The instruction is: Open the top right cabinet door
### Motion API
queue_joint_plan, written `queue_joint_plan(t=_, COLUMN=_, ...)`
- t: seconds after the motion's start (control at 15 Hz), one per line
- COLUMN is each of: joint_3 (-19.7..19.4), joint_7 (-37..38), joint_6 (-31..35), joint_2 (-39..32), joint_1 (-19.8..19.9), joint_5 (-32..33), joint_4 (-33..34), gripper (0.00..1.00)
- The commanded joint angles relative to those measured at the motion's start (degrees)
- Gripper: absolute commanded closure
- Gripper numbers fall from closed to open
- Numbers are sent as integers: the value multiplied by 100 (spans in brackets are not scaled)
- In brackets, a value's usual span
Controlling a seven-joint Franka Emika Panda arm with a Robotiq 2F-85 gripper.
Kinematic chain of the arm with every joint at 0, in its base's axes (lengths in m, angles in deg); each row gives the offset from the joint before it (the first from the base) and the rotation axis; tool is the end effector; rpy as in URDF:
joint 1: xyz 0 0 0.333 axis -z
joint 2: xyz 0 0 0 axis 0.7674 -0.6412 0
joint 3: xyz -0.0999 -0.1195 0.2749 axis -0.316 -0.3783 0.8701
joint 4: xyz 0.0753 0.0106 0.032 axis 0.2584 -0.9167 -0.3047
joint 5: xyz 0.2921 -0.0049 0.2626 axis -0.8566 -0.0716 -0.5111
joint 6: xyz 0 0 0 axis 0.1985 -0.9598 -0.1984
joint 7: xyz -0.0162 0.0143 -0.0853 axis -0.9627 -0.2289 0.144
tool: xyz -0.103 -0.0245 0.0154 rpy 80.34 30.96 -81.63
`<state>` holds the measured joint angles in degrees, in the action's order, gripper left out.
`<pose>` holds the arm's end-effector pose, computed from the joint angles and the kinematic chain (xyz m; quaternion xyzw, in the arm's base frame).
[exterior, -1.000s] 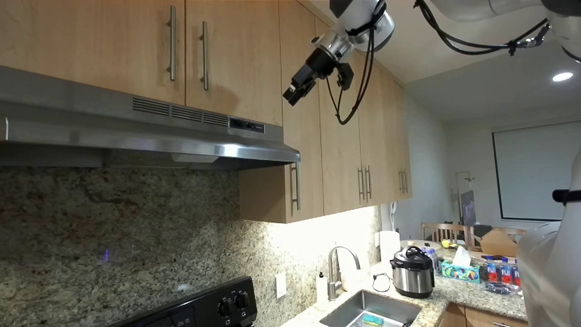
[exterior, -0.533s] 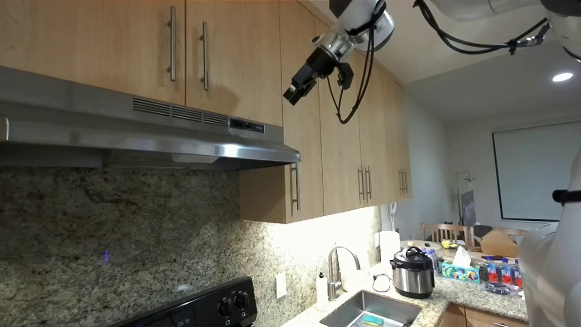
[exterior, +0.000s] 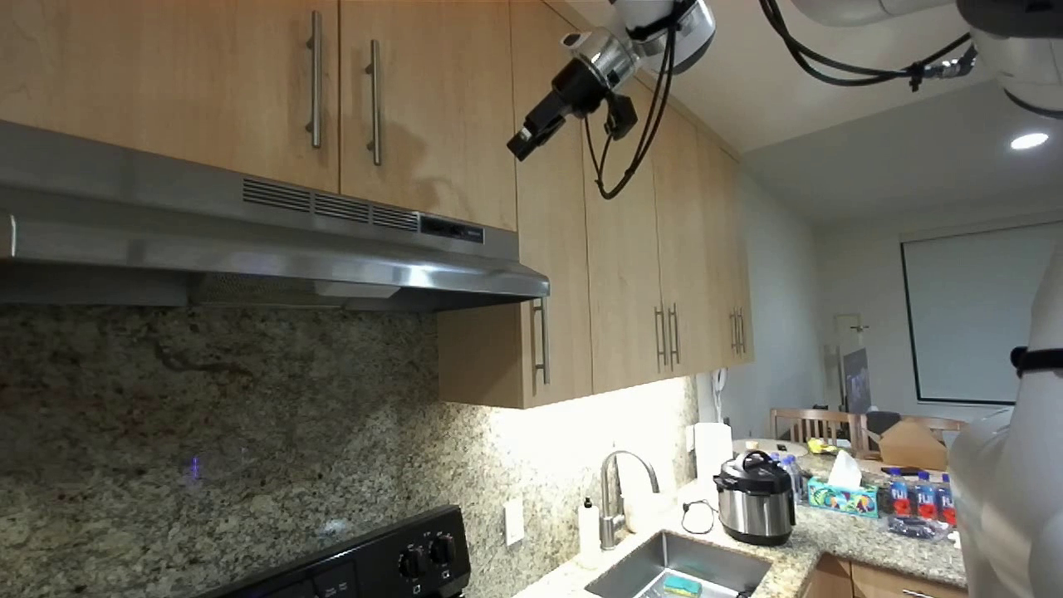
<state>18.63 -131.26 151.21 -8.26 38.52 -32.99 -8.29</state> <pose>0.4278 -0.0846 0.8531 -0.8081 -0.3886 -0.4411 0.0368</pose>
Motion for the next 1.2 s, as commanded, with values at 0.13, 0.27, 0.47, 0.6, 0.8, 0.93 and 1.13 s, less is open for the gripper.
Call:
queue_joint_plan(t=0.13, joint_3=218, joint_7=-359, joint_6=-420, joint_2=-489, joint_1=300, joint_5=74, joint_4=795, gripper=0)
queue_joint_plan(t=0.27, joint_3=455, joint_7=-273, joint_6=-132, joint_2=-480, joint_1=418, joint_5=246, joint_4=811, gripper=0)
queue_joint_plan(t=0.47, joint_3=811, joint_7=56, joint_6=360, joint_2=-569, joint_1=523, joint_5=355, joint_4=888, gripper=0)
queue_joint_plan(t=0.6, joint_3=975, joint_7=452, joint_6=865, joint_2=-641, joint_1=388, joint_5=561, joint_4=898, gripper=0)
queue_joint_plan(t=0.8, joint_3=1512, joint_7=1233, joint_6=1448, joint_2=-923, joint_1=497, joint_5=1074, joint_4=1064, gripper=0)
queue_joint_plan(t=0.93, joint_3=1805, joint_7=1719, joint_6=1813, joint_2=-1075, joint_1=395, joint_5=1633, joint_4=1075, gripper=0)
queue_joint_plan(t=1.13, joint_3=2348, joint_7=3129, joint_6=2536, joint_2=-1435, joint_1=448, joint_5=2788, joint_4=1273, gripper=0)
